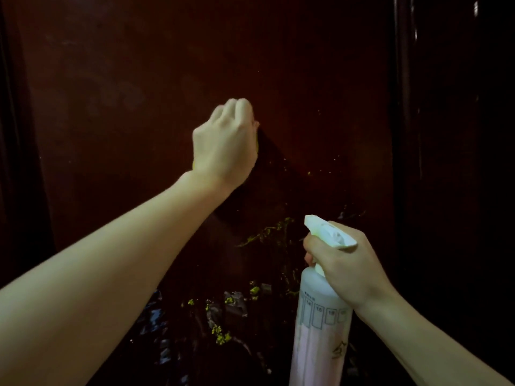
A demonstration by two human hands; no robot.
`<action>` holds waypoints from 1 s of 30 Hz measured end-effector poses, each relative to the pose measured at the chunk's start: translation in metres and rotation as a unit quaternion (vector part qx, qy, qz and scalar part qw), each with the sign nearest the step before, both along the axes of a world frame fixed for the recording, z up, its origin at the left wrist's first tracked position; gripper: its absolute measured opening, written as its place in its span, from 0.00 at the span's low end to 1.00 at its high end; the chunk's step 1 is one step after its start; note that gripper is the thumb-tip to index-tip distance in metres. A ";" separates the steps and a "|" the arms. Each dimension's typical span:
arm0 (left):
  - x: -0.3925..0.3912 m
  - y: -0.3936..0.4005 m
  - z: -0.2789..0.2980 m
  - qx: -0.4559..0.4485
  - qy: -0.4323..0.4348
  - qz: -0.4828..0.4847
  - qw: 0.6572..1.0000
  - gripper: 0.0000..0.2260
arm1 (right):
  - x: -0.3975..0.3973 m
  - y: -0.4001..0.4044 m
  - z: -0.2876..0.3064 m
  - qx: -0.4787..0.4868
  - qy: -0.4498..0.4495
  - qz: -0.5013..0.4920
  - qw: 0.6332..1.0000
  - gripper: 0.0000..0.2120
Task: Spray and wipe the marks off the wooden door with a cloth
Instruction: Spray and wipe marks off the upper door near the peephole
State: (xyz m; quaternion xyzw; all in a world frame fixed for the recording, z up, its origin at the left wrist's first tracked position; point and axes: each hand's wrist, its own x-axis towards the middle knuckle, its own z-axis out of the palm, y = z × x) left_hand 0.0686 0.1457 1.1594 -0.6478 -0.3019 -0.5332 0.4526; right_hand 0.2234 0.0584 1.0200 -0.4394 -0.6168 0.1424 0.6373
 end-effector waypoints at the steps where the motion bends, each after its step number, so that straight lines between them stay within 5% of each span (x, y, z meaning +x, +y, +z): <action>1: 0.004 -0.001 -0.006 0.003 0.038 0.006 0.999 0.05 | 0.002 0.000 0.000 0.000 0.005 0.000 1.000 0.14; 9: 0.001 -0.002 -0.077 0.063 0.307 0.064 0.947 0.07 | 0.008 0.005 -0.001 -0.001 0.034 -0.006 0.999 0.14; 18: 0.009 0.009 -0.028 0.108 0.046 0.072 0.990 0.04 | 0.017 0.010 0.004 -0.015 0.060 0.005 0.998 0.10; 26: 0.009 0.008 -0.061 0.099 0.180 0.072 0.976 0.02 | 0.009 0.012 0.006 0.016 0.043 -0.001 0.999 0.12; 30: 0.015 0.005 -0.050 0.077 0.123 0.065 0.987 0.04 | 0.012 0.012 0.012 0.017 0.049 -0.005 0.999 0.16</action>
